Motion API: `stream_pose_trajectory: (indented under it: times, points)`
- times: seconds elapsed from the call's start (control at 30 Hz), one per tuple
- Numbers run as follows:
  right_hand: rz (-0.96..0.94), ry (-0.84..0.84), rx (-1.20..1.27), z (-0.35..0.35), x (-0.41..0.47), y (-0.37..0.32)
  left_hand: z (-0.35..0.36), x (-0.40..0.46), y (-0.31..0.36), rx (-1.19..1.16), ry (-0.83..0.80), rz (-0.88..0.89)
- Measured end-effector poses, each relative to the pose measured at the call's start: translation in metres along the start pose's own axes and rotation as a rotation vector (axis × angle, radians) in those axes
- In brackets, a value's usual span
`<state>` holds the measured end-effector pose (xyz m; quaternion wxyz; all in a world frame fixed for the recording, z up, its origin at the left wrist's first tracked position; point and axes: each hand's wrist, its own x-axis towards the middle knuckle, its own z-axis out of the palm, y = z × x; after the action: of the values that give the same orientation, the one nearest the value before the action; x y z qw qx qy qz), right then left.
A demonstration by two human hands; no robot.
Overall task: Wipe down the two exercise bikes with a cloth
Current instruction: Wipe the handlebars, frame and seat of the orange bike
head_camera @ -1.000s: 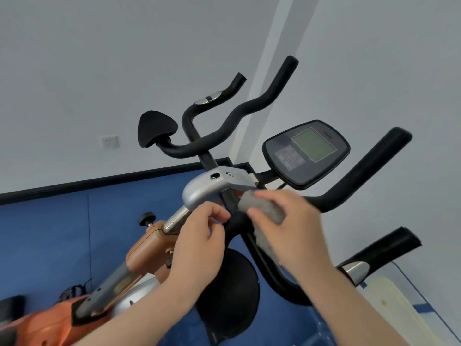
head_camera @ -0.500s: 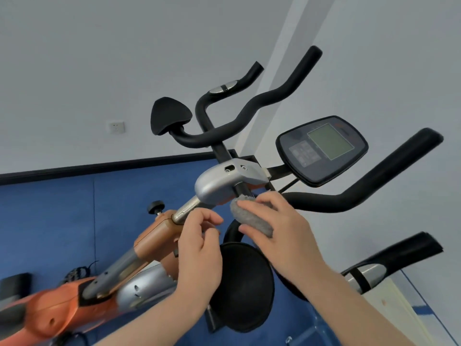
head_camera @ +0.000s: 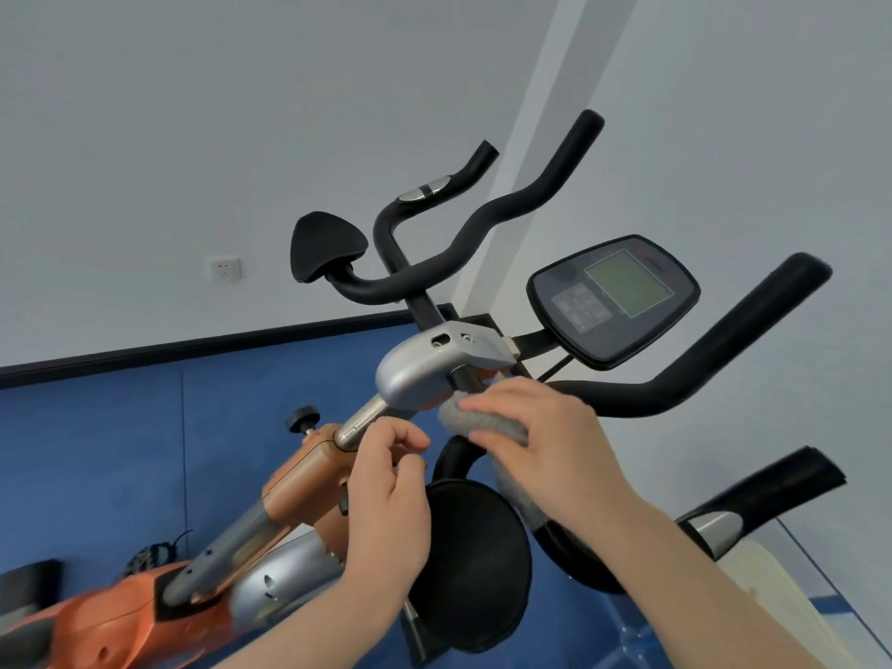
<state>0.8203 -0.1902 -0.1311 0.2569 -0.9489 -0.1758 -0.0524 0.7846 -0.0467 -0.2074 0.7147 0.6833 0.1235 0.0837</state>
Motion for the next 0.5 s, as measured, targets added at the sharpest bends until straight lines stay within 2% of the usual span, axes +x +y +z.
stream_pose_trajectory:
  times: [0.07, 0.1, 0.23, 0.3, 0.37, 0.43, 0.5]
  points:
    - [-0.015, -0.045, 0.016, 0.006, -0.01, -0.001, -0.001, 0.001, 0.007, 0.032, -0.033, 0.018]
    - [-0.001, -0.011, 0.001, 0.006, -0.011, 0.002, -0.002, 0.004, 0.015, 0.039, -0.047, 0.043]
    - [0.185, 0.362, -0.095, -0.009, -0.019, 0.024, 0.003, 0.028, 0.058, -0.016, -0.076, 0.243]
    - [0.331, 0.552, -0.081, -0.02, -0.023, 0.034, 0.015, 0.041, 0.071, 0.015, -0.17, 0.281]
    - [0.397, 0.644, -0.076, -0.021, -0.018, 0.032, 0.033, 0.048, 0.072, 0.087, -0.3, 0.246]
    - [0.303, 0.572, -0.101, -0.012, -0.011, 0.02, 0.048, 0.051, 0.065, 0.132, -0.398, 0.196]
    - [0.178, 0.402, -0.219, 0.0, -0.016, 0.014, 0.056, 0.052, 0.058, 0.129, -0.42, 0.163]
